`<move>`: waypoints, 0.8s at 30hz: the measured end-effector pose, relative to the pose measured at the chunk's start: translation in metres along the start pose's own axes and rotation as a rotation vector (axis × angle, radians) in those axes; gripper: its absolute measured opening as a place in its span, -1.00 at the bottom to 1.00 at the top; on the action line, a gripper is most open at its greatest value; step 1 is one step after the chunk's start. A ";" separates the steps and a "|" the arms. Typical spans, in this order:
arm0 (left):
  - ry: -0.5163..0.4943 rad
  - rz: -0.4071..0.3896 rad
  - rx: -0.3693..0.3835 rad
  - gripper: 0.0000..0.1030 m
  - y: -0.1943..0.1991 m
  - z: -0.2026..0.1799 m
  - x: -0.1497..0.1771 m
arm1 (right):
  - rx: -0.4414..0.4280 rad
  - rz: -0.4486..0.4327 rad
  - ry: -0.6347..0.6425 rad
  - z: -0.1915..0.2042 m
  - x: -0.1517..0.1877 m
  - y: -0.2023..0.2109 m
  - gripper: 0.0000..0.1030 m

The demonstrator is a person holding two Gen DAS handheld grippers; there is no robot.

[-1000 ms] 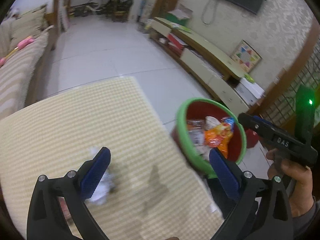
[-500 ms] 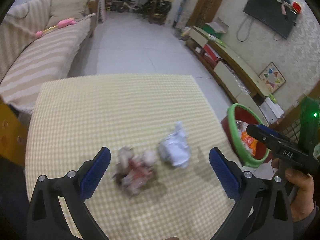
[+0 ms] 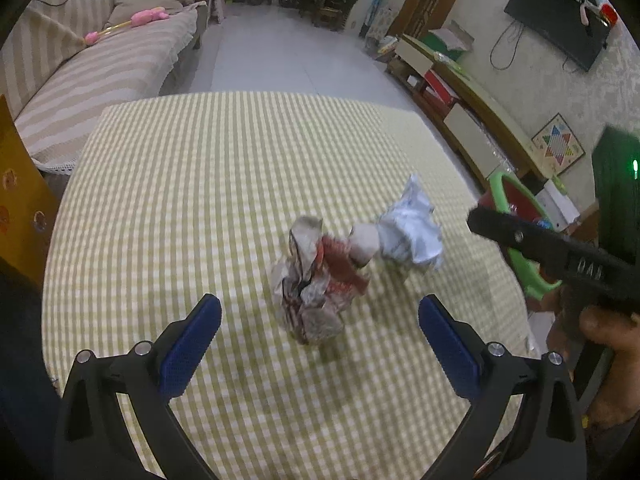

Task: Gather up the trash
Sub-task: 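Move both tools back over the table toward the remaining paper scraps, then grasp the red-white paper scrap with the left tool while the right tool grasps the white crumpled paper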

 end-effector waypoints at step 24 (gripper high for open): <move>-0.077 -0.001 -0.070 0.59 -0.054 0.004 0.007 | 0.033 0.104 0.070 0.016 0.008 -0.065 0.62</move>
Point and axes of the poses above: each gripper's, at about its wrist camera, not at the fingertips, and y roughly against the way its jaws point, z to its left, x to its underside, the point moved 6 cm from there along -y, roughly the way its jaws point, and after that the axes turned 3 degrees about -z, right-handed, at the moved point
